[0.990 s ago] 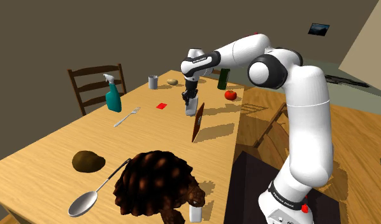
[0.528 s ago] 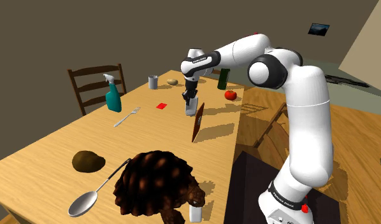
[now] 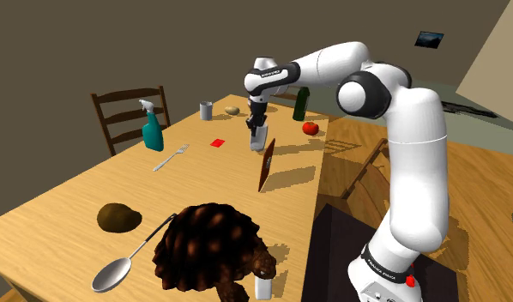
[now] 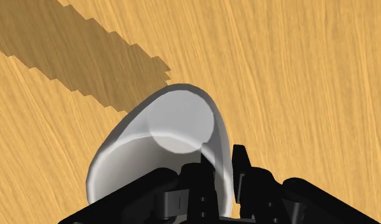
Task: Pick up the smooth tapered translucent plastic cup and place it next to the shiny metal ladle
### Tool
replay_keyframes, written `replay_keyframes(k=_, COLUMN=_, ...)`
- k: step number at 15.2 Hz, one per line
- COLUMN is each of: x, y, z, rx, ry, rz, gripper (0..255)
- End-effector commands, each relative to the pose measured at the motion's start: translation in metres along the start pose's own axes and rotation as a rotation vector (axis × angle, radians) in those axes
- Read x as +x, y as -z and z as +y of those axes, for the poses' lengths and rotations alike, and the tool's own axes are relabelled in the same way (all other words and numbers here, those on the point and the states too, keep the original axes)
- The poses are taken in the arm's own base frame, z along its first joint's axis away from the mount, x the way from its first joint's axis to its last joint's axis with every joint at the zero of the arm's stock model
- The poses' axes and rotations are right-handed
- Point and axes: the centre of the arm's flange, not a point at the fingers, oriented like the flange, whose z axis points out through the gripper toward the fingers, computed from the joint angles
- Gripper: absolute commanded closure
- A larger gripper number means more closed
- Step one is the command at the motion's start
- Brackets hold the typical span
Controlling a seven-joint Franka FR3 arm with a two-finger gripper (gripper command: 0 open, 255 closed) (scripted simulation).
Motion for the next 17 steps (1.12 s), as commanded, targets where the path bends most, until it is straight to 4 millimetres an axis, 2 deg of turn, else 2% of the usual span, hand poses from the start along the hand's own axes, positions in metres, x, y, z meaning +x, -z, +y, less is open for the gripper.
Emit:
replay_keyframes(k=1, x=0.0, y=0.011, z=0.0, rx=0.0, ry=0.0, rz=0.0, gripper=255)
replay_keyframes(k=17, x=0.001, y=0.095, z=-0.001, rx=0.0, ry=0.0, rz=0.0, gripper=255)
